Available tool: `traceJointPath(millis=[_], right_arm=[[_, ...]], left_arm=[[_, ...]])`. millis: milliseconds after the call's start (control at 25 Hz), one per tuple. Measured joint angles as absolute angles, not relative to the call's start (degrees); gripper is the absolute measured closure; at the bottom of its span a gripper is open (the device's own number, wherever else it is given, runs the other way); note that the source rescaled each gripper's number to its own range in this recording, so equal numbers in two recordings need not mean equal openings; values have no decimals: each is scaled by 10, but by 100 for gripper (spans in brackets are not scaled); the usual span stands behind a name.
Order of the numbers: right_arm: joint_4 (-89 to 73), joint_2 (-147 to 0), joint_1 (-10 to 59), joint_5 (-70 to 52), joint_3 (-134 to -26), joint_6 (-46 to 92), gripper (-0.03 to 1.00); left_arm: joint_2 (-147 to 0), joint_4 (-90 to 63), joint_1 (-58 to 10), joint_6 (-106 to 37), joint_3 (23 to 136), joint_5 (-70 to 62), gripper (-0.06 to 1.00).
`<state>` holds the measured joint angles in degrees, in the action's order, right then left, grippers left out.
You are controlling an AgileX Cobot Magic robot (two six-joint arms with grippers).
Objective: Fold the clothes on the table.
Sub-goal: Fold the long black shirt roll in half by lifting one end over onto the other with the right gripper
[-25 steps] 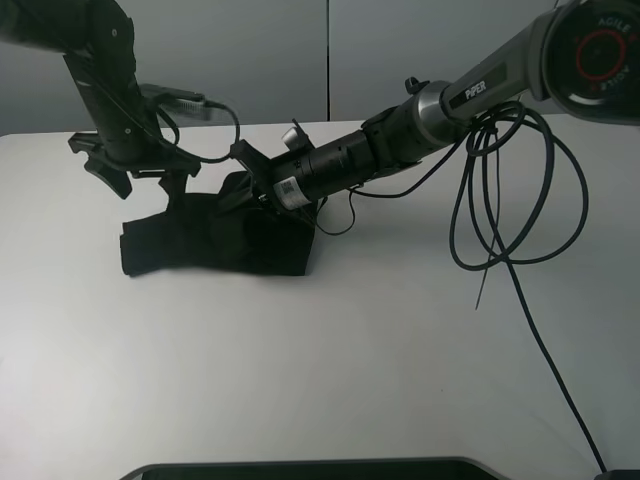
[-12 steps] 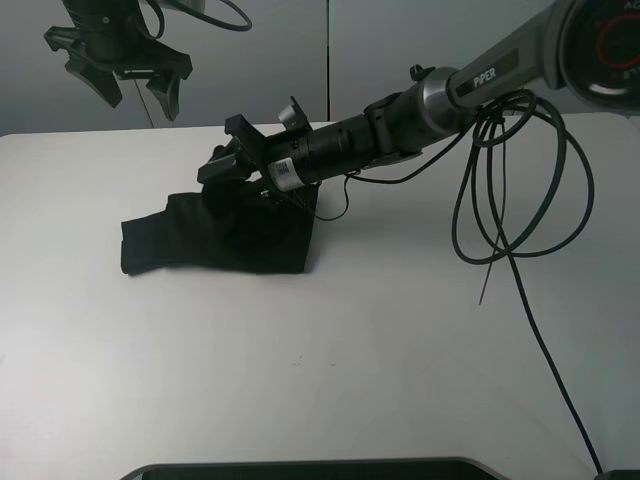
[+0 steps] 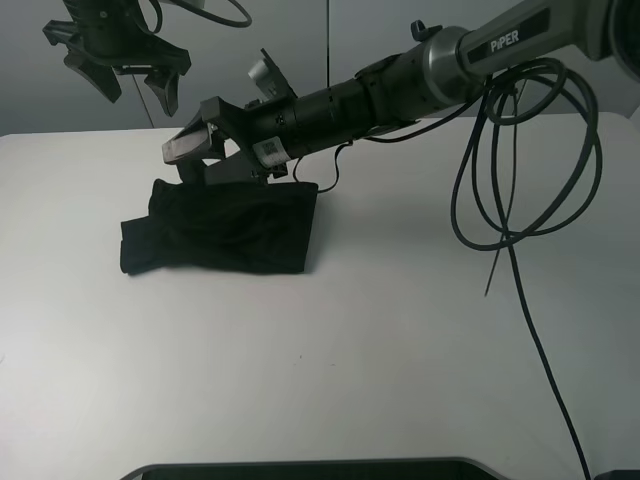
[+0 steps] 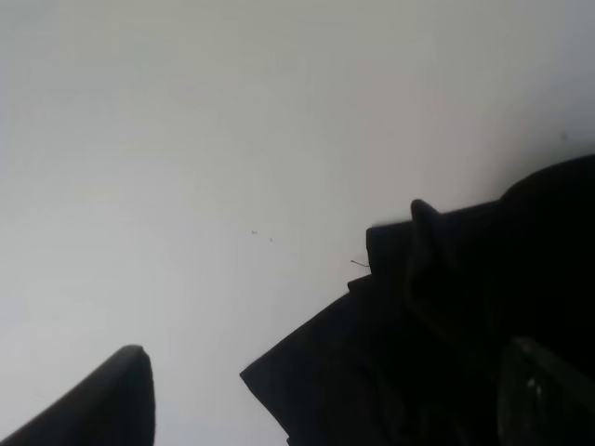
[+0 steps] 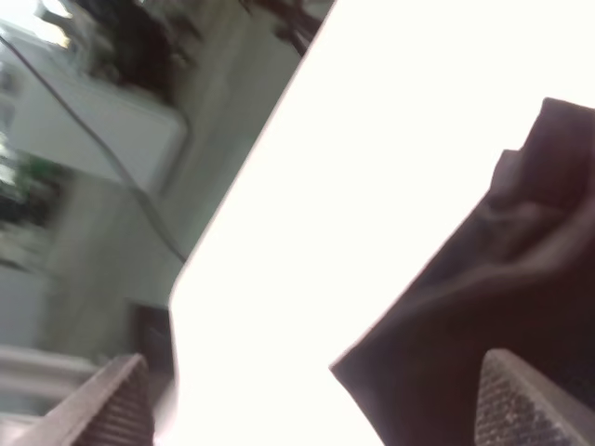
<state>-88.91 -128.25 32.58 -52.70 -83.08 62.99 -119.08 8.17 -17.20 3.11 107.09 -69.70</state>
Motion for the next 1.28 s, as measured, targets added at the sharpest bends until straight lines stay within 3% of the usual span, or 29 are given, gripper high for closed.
traceJointPath(millis=[360, 760, 1280], right_arm=[[-665, -1254, 342, -382, -831, 577, 11], [-656, -1258, 452, -236, -831, 657, 10], [-691, -1318, 513, -210, -863, 699, 11]], left_arm=[[-1191, 81, -172, 29, 1071, -697, -2], [-1191, 78, -172, 24, 1071, -697, -2], [-1191, 63, -172, 15, 1071, -697, -2]])
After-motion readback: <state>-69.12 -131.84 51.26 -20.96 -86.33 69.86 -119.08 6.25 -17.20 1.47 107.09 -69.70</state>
